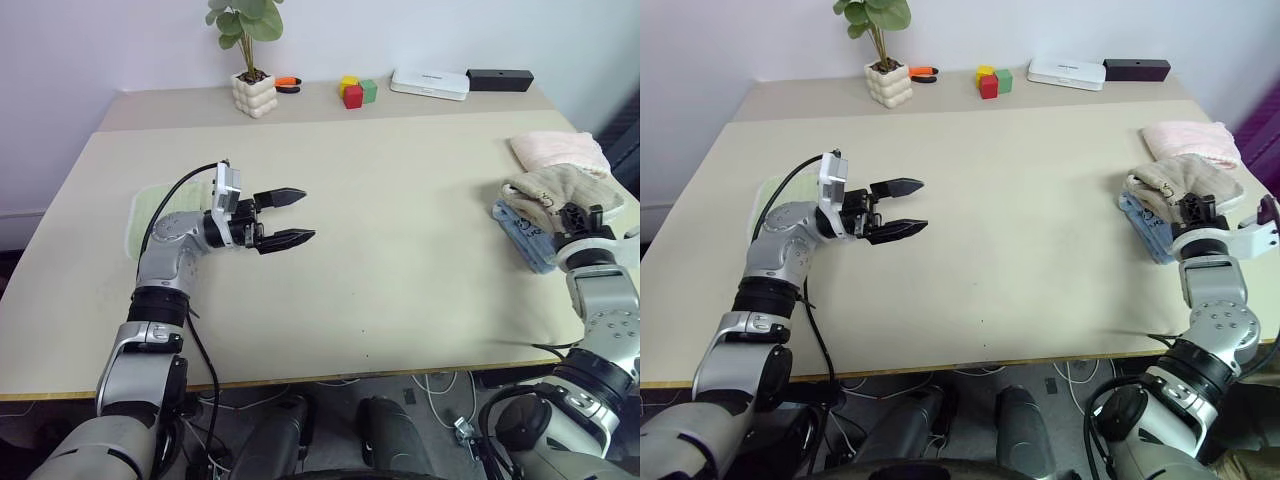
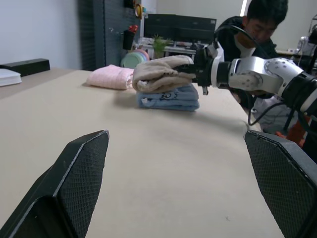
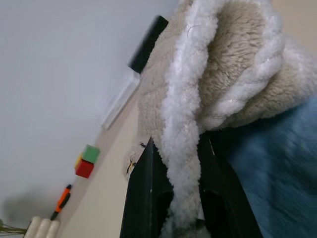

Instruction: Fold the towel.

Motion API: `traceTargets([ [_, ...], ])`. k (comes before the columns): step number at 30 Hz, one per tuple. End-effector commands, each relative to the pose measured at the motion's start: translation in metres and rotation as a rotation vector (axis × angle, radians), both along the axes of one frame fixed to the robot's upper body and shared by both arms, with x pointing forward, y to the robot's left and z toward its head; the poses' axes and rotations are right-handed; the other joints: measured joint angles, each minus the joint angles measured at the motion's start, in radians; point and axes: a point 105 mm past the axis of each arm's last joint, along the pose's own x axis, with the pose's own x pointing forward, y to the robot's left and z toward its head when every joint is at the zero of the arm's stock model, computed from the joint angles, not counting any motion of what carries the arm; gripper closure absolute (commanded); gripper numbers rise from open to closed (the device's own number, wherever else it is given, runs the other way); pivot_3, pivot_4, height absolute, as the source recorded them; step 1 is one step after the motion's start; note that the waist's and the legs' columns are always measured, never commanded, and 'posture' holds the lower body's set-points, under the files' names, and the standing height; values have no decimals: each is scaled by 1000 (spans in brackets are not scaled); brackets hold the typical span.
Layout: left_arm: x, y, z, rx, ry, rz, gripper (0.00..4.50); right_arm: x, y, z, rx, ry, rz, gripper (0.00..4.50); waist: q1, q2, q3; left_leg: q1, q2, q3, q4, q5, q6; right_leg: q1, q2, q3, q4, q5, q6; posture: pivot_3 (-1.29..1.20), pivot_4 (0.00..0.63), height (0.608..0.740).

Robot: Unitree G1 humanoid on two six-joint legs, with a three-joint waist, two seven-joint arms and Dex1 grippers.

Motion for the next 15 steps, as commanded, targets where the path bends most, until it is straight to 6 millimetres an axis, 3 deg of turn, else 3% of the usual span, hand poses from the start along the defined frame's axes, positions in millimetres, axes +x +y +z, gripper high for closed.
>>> traceTargets([
  [1,-1,0,10,-1,-42,7,0,-2,-6,-4,-14,39,-46,4458,1,0,0,0,0,0,0,0,0,0,0,0,0,0,0,0,150,740],
  [5,2,3,12,0,-50,30,0,-2,-5,-23,-53,162,-53,4458,1,0,0,0,0,0,0,0,0,0,0,0,0,0,0,0,150,740],
  [11,4,-1,12,-7,-52,36,0,-1,-3,-12,-85,145,-54,4458,0,0,0,0,0,0,0,0,0,0,0,0,0,0,0,0,150,740],
  [15,5,-5,13,-26,-61,39,0,-4,-9,-4,-198,172,-100,2988,1,0,0,0,0,0,0,0,0,0,0,0,0,0,0,0,150,740],
])
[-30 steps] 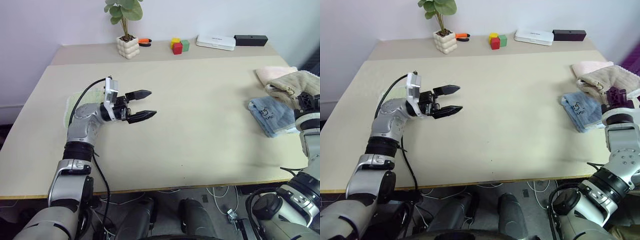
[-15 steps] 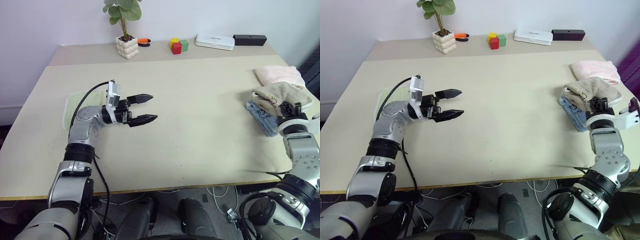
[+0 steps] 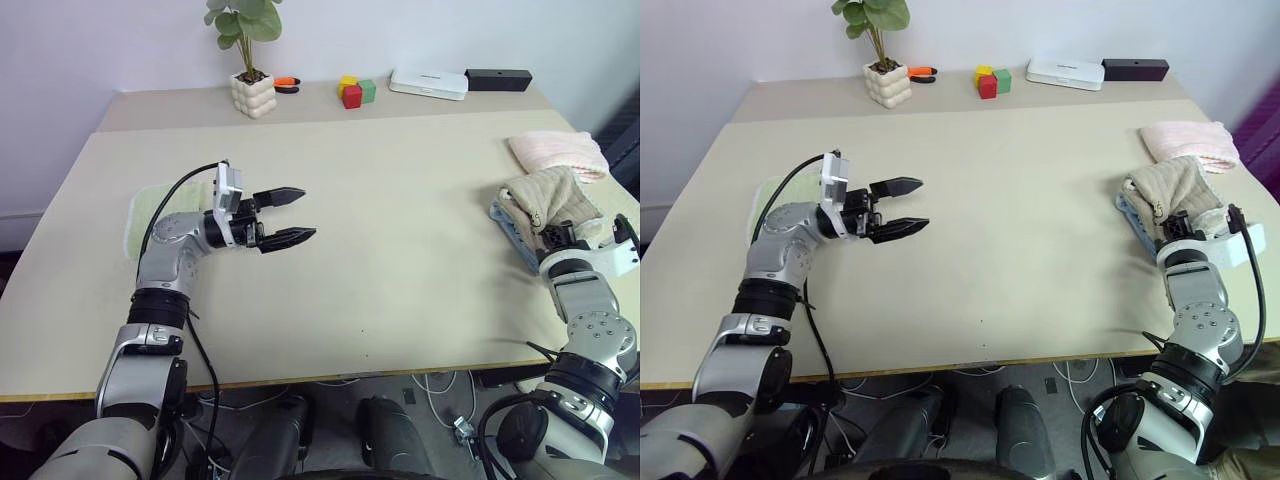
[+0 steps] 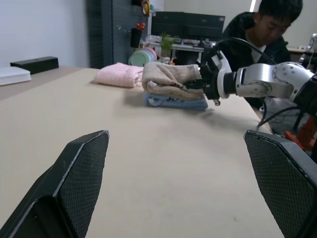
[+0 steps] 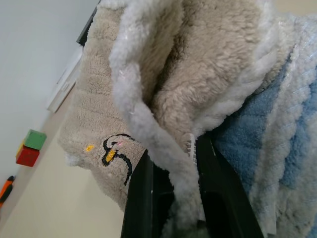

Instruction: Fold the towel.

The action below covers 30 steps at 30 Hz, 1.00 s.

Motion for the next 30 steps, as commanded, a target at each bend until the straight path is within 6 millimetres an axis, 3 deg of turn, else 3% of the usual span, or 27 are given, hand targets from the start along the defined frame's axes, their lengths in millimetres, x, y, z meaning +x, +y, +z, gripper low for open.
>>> traceTargets([
  [1,1,-3,13,-23,-57,3,0,-5,-9,25,-170,-6,-40,2565,1,0,0,0,0,0,0,0,0,0,0,0,0,0,0,0,150,740],
  [6,4,-5,13,-41,-44,13,0,-8,-13,28,-333,88,-81,21,1,0,0,0,0,0,0,0,0,0,0,0,0,0,0,0,150,740],
  [10,6,-6,13,-62,-42,16,0,-12,-16,27,-440,193,-134,21,0,0,0,0,0,0,0,0,0,0,0,0,0,0,0,0,150,740],
  [16,7,-12,12,-81,-46,14,0,-12,-20,41,-541,195,-190,21,3,0,0,0,0,0,0,0,0,0,0,0,0,0,0,0,150,740],
  [25,7,-17,12,-101,-57,18,0,-25,-44,69,-775,236,-344,21,2,0,0,0,0,0,0,0,0,0,0,0,0,0,0,0,150,740],
  [27,6,-15,11,-106,-56,24,0,-22,-35,86,-887,184,-331,21,1,0,0,0,0,0,0,0,0,0,0,0,0,0,0,0,150,740],
  [30,4,-13,8,-105,-46,35,0,0,14,118,-1018,-74,-94,21,-6,0,0,0,0,0,0,0,0,0,0,0,0,0,0,0,150,740],
])
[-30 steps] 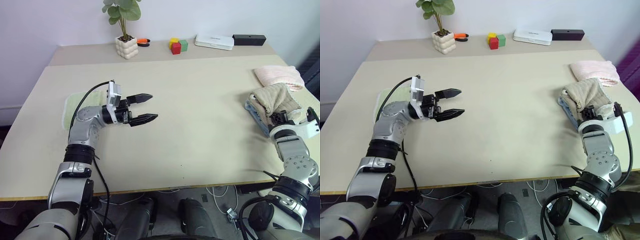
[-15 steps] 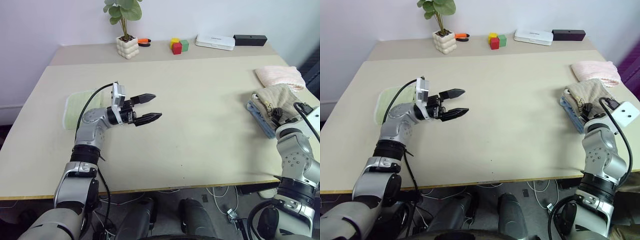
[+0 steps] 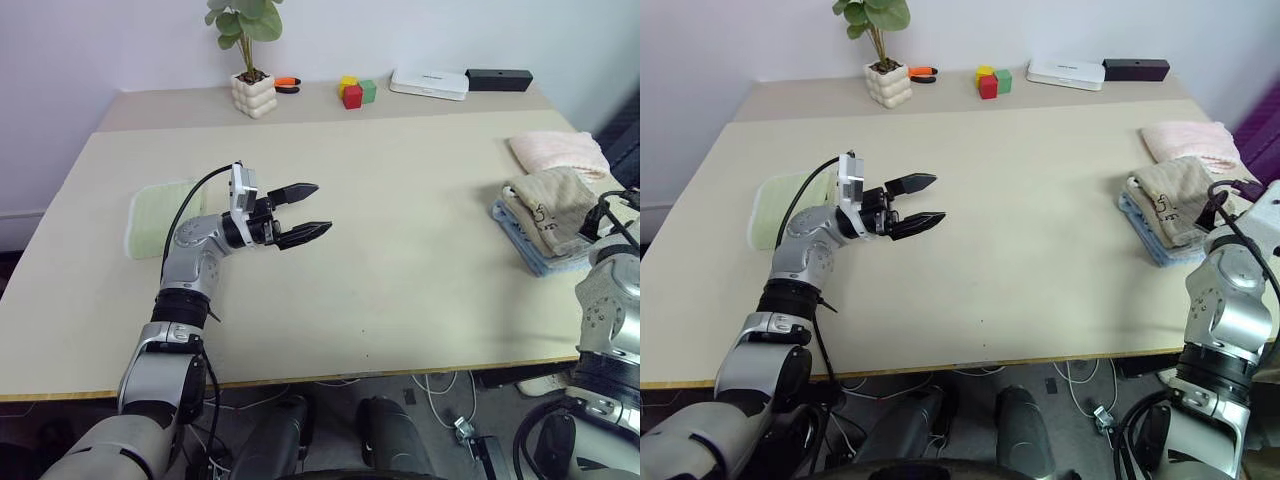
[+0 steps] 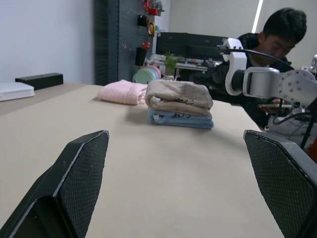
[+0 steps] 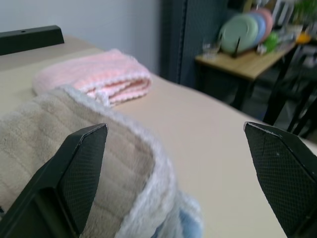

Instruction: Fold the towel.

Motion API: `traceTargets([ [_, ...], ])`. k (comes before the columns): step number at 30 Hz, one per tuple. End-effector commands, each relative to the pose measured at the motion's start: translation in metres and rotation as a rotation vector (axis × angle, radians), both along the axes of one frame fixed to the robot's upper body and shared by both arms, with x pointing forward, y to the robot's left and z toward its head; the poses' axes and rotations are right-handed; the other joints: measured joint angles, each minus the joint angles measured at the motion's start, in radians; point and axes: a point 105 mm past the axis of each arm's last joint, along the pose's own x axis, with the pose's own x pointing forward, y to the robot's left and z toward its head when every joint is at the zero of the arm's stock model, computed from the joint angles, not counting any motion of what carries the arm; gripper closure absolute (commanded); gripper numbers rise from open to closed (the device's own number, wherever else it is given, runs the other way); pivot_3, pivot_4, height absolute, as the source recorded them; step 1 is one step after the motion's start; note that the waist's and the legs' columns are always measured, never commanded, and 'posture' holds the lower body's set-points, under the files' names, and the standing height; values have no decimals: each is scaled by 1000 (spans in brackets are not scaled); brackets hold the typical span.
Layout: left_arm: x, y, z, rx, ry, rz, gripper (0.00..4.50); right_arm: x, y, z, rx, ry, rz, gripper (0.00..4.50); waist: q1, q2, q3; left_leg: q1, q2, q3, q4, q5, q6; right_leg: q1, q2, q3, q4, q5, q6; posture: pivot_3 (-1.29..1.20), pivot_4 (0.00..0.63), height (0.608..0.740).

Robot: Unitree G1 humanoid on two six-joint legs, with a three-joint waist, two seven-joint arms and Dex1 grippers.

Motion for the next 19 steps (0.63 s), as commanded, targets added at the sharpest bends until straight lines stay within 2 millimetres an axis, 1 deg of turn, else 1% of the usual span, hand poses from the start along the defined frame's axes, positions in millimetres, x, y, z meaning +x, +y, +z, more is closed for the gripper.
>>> traceTargets([
  [1,-2,7,5,-14,-31,27,0,18,68,58,-180,-195,423,21,-5,0,0,0,0,0,0,0,0,0,0,0,0,0,0,0,150,740],
  [2,-3,10,3,-9,-25,33,0,20,89,61,-226,-192,557,21,-6,0,0,1,0,0,0,0,0,0,0,0,0,0,0,0,150,740],
  [3,-3,11,1,-1,-22,39,0,19,104,58,-271,-169,667,21,-6,0,0,1,0,0,0,0,0,0,0,0,0,0,0,0,150,740],
  [4,-4,15,-1,5,-19,47,0,17,120,51,-266,-143,796,21,-4,0,0,1,0,0,0,0,0,0,1,0,0,0,0,0,150,740],
  [6,-5,18,-2,13,-13,54,0,9,145,38,-275,-67,1015,21,6,-1,0,0,0,0,0,0,0,1,1,0,-1,0,0,0,150,740],
  [7,-7,21,-3,23,-13,54,0,0,160,29,-311,-11,1135,21,10,-1,1,0,0,-1,1,-1,1,1,1,0,-1,0,0,0,150,740],
  [8,-9,25,-4,37,-10,56,0,-13,177,19,-318,40,1279,21,19,-1,1,0,0,-1,1,-1,1,2,1,0,-1,0,0,0,150,740],
  [9,-11,28,-7,57,-8,57,0,-26,188,10,-320,90,1397,21,24,-1,1,0,0,-1,2,-1,1,2,1,0,-2,0,0,0,150,740],
  [10,-14,33,-11,87,-13,62,0,-38,196,1,-345,144,1487,21,25,-1,1,0,0,-1,2,-1,2,2,1,0,-2,0,0,0,150,740],
  [11,-17,35,-14,109,-19,63,0,-46,198,-5,-352,181,1547,21,26,-1,1,0,0,-1,2,-2,2,2,0,0,-2,0,0,0,150,740],
  [12,-20,38,-16,124,-18,64,0,-55,200,-8,-319,210,1620,21,25,-1,1,0,0,-1,2,-2,1,2,0,0,-2,0,0,0,150,740],
  [13,-23,41,-16,133,-22,72,0,-59,199,-9,-293,222,1656,21,25,-1,1,0,0,-1,2,-3,0,2,0,0,-2,0,0,0,150,740],
  [14,-25,43,-16,134,-24,79,0,-59,197,-8,-279,228,1667,21,25,-1,1,0,0,-1,2,-3,-1,2,0,0,-2,0,0,0,150,740],
  [17,-33,54,-17,138,14,91,0,-46,193,-4,-273,217,1653,21,21,-2,1,0,0,-1,2,-3,-1,2,0,0,-3,-1,-1,0,150,740],
  [19,-35,61,-18,154,12,124,0,-38,198,-1,-281,198,1665,21,20,-2,1,0,0,-1,2,-3,-1,2,0,0,-3,-2,-3,0,150,740],
])
